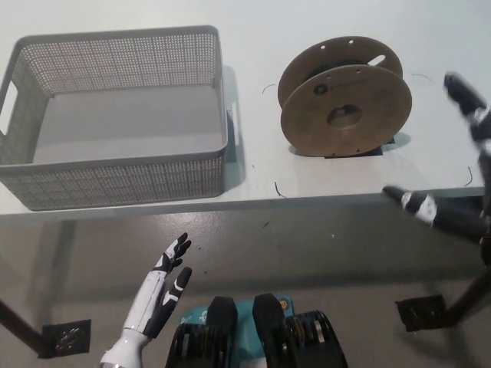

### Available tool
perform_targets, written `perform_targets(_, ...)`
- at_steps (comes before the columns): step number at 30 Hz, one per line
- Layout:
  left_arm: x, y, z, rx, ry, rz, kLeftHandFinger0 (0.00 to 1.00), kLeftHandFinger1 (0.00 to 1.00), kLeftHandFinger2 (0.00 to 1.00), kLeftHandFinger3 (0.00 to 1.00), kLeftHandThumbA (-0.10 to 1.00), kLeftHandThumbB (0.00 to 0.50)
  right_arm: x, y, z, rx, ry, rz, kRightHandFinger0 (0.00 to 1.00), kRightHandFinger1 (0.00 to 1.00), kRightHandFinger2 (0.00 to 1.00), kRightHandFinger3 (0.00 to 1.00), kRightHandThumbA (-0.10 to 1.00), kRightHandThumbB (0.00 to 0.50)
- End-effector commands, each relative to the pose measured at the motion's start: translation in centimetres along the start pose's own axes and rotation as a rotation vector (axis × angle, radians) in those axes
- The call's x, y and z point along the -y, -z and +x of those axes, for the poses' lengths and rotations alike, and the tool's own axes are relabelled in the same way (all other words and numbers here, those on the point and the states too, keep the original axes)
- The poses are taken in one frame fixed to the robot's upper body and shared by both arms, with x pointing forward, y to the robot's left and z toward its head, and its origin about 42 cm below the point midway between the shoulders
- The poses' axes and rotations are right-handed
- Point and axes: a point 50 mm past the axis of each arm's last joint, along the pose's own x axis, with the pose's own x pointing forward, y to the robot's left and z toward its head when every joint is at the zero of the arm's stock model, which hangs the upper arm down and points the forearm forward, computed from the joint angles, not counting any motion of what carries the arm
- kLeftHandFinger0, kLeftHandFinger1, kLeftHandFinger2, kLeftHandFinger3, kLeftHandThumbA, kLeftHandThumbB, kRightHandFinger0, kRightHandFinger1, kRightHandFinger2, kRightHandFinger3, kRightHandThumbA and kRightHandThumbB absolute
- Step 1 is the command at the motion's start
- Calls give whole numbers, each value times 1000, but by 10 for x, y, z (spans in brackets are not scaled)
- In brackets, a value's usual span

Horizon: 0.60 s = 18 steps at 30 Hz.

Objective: Use the right hand to pick up a 3d printing filament and place it into a container on the left side

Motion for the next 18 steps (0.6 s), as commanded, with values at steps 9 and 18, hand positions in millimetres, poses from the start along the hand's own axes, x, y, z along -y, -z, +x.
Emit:
perform_targets(9,-11,-11,8,75,0,9,1000,1000,1000,1000,1000,181,103,-12,135,-331,-358,-406,1000,1000,1000,1000,1000,374)
perform_targets(18,-11,-10,7,68,19,35,1000,1000,1000,1000,1000,172,115,-22,209,-458,-571,-536,1000,1000,1000,1000,1000,434)
